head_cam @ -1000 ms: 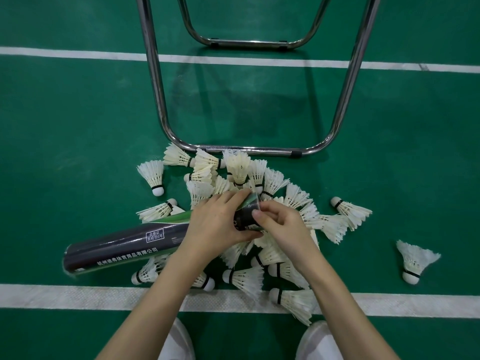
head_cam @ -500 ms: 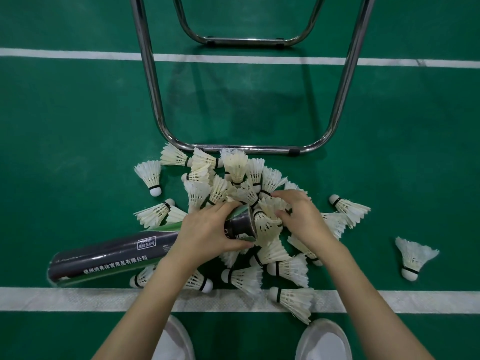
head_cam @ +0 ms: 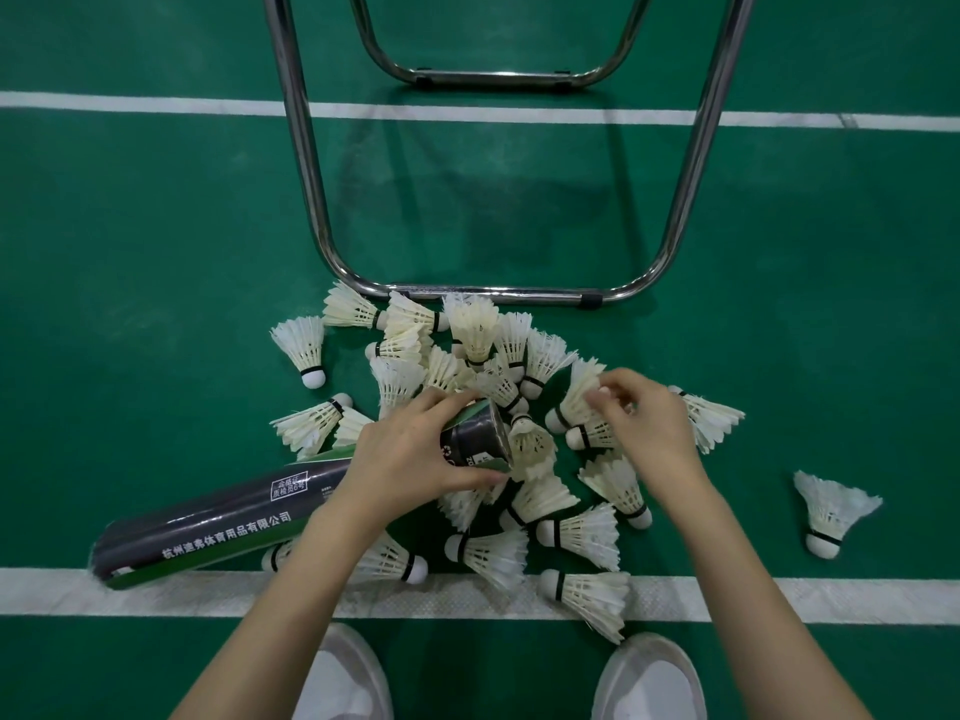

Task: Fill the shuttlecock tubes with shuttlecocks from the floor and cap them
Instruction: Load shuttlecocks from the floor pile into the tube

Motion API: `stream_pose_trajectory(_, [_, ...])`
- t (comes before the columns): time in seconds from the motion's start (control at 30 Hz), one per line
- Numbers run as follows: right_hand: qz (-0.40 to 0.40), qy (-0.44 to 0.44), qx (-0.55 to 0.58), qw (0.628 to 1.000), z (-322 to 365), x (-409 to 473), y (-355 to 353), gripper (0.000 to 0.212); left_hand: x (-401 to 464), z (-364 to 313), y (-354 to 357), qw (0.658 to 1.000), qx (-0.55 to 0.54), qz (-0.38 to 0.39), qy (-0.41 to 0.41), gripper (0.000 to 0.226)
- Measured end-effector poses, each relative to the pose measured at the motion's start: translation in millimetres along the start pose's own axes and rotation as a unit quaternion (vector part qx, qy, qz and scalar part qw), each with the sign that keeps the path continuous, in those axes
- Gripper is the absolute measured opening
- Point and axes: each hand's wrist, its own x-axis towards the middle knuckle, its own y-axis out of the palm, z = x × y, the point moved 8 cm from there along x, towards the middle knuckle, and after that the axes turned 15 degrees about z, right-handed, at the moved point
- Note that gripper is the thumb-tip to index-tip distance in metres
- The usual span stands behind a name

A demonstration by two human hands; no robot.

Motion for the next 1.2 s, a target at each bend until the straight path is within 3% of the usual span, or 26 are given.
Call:
stream_pose_trajectory(0.13, [0.011,-0.037,0.181,0.983,21,-16,-3,0.012,-2,-2,-5,0.999,-0.025,-0.032,0.008,0.085])
stream_pose_trajectory(0.3, [0.113,-0.053,0.255,0.959,40,-20,46,0.004,-3,-6,-4,0.998,-0.016,-0.047,0.023,0.085])
stream_pose_trajectory(0.43, [0.17,-0.036,0.281,0.944,42,-23,69,0.02,-4,-8,-6,0.998,-0.008,-0.063,0.027,0.084])
stream_pose_trajectory(0.93, [0.286,-0.03,0.324,0.901,59,-30,102,0.018,-8,-23,-3,0.99,0.052,-0.113,0.067,0.081])
stream_pose_trajectory(1.03, [0.277,-0.019,0.313,0.908,51,-29,99,0.019,-4,-21,5,0.994,0.061,-0.051,0.076,0.094])
stream_pose_trajectory(1.2, [0.183,-0.019,0.389,0.902,30,-28,84,0.021,-12,-11,2,0.99,0.071,-0.096,0.076,0.087])
